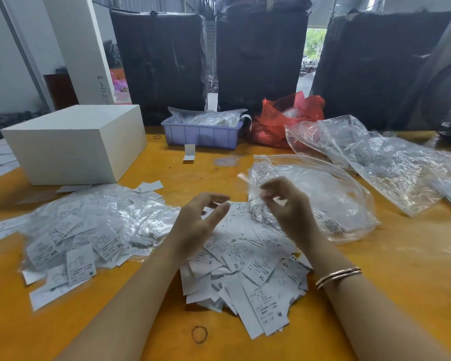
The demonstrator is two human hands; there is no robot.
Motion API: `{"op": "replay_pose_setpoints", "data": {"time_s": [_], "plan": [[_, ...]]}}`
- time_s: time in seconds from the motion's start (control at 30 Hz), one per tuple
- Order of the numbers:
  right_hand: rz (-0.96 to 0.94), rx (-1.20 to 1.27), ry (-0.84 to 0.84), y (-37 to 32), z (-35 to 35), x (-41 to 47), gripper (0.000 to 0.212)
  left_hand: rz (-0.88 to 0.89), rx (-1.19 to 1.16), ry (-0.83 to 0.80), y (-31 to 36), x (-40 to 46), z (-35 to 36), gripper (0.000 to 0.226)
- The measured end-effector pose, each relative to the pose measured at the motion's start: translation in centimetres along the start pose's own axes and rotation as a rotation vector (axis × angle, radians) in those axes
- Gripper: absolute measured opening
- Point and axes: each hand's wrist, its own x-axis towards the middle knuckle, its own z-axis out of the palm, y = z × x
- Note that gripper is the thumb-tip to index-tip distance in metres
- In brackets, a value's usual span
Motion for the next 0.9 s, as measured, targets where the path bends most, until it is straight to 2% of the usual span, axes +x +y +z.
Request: {"op": "replay_pose_setpoints", "data": {"time_s": [0.1, 0.2, 0.23, 0.27, 0.33, 0.4, 0.5, 0.6, 0.67, 0.77, 0.83, 0.9], "plan": [[0.010, 0.158, -0.188, -1.8, 1.9, -0.6, 0.018, -0.096, -0.096, -0.010, 0.0, 0.2, 0.0, 0.043], [-0.056, 0.167, -0.230, -2.3, 2.8, -0.8, 0.020, -0.235, -0.313, -0.023, 0.1, 0.4, -0.3, 0.084], [-0.088, 0.147, -0.250, -2.4, 2.9, -0.8, 0.019, -0.273, -0.373, -0.029, 0.1, 0.5, -0.6, 0.084], [-0.113, 0.125, -0.270, -2.5, 3.1, -0.9, 0.018, -0.293, -0.410, -0.022, -0.1, 0.6, -0.8, 0.074], [-0.119, 0.106, -0.288, -2.4, 3.3, -1.1, 0.017, -0.294, -0.402, 0.023, -0.4, 0.7, -1.0, 0.037], [-0.046, 0.114, -0.258, -2.4, 3.4, -1.2, 0.016, -0.288, -0.387, 0.088, -0.6, 0.9, -1.1, 0.022], [-0.014, 0.103, -0.197, -2.4, 3.5, -1.2, 0.014, -0.354, -0.431, 0.115, -0.4, 1.0, -1.5, 0.014], [-0.118, 0.073, -0.146, -2.8, 3.4, -1.0, 0.013, -0.479, -0.416, -0.084, 0.1, 0.7, -2.0, 0.053], [-0.151, 0.076, -0.126, -3.1, 3.4, -0.9, 0.009, -0.442, -0.343, -0.199, 0.2, 0.6, -2.1, 0.060], [-0.142, 0.044, -0.111, -3.2, 3.3, -0.9, 0.005, -0.289, -0.277, -0.229, 0.2, 0.4, -2.0, 0.035], [-0.039, 0.048, -0.087, -3.4, 3.3, -1.0, 0.017, -0.256, -0.356, -0.130, -0.1, 0.5, -2.0, 0.016], [0.136, 0.056, -0.173, -3.6, 3.3, -1.1, 0.034, -0.262, -0.452, 0.024, -0.3, 0.7, -2.1, 0.015]]}}
